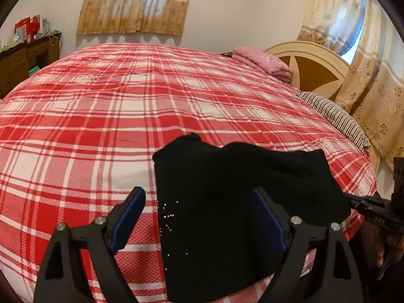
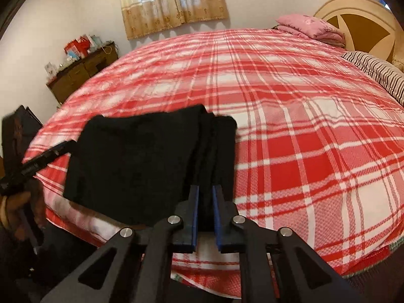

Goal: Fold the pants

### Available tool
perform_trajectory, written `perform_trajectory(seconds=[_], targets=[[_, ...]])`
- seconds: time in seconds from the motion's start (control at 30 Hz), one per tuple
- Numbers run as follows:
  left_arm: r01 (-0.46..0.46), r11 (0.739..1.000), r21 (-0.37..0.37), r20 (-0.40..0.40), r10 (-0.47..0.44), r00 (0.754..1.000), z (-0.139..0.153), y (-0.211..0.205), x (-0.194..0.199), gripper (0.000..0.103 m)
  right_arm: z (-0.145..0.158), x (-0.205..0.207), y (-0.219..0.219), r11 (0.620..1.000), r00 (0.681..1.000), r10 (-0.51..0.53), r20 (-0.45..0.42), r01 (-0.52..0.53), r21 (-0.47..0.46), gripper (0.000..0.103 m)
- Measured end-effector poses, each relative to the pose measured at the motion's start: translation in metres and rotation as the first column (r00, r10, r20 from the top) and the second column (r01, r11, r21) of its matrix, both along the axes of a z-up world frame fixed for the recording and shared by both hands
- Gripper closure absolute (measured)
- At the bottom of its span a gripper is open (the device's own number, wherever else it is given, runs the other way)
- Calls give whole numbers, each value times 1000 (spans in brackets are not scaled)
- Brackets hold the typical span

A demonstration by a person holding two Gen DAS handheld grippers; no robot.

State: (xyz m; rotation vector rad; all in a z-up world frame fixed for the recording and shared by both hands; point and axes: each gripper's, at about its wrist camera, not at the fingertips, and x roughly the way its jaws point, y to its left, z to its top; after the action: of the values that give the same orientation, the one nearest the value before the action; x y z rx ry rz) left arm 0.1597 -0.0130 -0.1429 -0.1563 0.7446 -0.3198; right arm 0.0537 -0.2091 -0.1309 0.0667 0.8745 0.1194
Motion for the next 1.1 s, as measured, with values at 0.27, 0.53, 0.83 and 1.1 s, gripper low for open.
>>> perform_trajectory(seconds=[0.27,0.53,0.83,1.1], targets=[[-3,1000,0,6,3,1000,2,0,-1,15,26,-6,-24,993,993,-85,87,76,95,53],[-21,999,35,34,20,999,4,2,-3,14,17,-5,9,995,999,34,-3,-34,89,55],[-23,999,21,1,23,1000,-5,4,-1,15,14,-2,18,997,998,54,17,-55,48,82],[-48,998,38,28,46,999,0,7,-1,5,30,-10,25,997,993,79,87,-81,10,94]])
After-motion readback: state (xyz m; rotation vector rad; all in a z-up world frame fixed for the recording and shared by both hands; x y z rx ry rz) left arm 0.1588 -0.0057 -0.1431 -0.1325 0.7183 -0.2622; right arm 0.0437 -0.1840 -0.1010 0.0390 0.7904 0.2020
